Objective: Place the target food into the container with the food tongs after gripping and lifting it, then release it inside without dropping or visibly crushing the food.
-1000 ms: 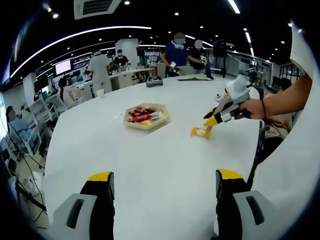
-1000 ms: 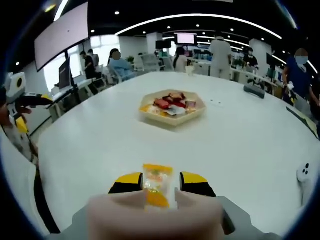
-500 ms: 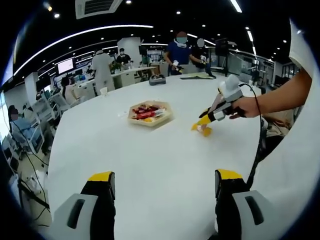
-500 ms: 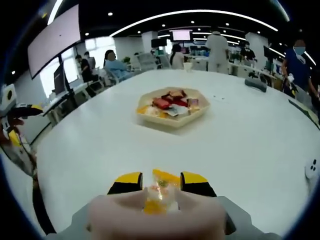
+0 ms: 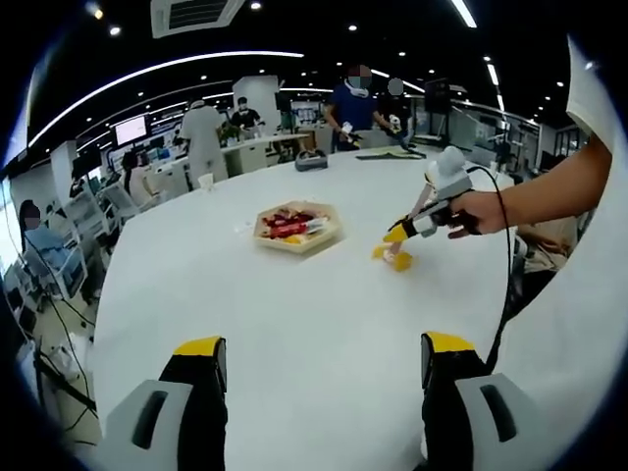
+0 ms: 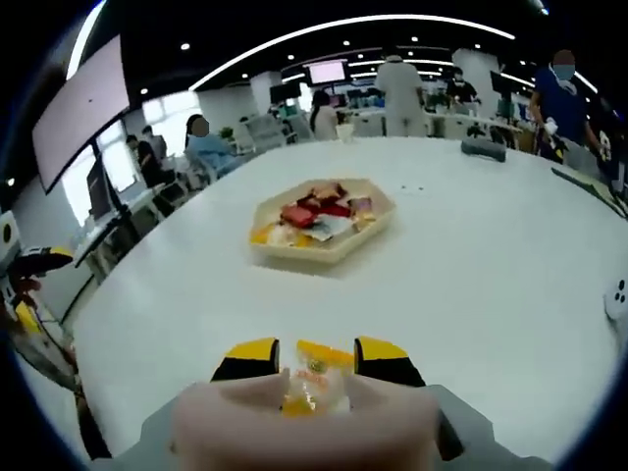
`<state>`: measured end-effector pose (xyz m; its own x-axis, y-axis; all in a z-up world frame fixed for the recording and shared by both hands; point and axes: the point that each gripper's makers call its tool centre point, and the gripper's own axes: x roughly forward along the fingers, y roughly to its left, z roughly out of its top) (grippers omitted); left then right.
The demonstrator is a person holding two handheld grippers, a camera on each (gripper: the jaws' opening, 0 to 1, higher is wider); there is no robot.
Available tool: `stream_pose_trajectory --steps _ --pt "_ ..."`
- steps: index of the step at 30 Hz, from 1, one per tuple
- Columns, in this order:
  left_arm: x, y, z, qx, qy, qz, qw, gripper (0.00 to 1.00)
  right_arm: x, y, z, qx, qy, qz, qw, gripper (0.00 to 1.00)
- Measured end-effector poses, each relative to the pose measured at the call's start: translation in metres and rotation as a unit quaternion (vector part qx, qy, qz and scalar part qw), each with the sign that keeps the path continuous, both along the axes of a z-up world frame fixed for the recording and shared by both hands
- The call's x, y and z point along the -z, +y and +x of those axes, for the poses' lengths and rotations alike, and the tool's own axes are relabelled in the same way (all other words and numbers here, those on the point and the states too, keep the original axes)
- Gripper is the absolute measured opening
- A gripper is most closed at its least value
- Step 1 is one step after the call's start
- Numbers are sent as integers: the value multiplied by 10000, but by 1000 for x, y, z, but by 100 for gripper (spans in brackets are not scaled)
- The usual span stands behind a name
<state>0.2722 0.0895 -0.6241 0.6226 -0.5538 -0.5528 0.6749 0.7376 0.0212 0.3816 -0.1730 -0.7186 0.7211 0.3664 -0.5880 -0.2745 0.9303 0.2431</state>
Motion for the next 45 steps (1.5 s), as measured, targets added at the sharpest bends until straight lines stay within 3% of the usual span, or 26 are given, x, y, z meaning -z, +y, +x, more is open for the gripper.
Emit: stream_pose_trajectory --steps 10,16,22,29,37,45 --pt "2 -4 2 154 15 42 9999 79 8 7 6 141 182 199 9995 28" --pt "1 -5 4 187 -2 63 9998 78 7 10 12 -438 -1 -573 9974 23" --pt "-1 -3 3 127 -33 24 9999 77 6 16 12 -539 -68 -595 9967 23" --pt "-3 -1 -2 79 -40 65 9999 77 3 10 9 -488 -93 -392 9980 21" --pt "-3 -3 -8 58 -16 109 9999 77 -13 5 -2 -96 -196 515 9984 21" --pt "-1 -9 -13 122 -18 114 9999 77 -27 -10 -11 -12 -348 492 9982 21"
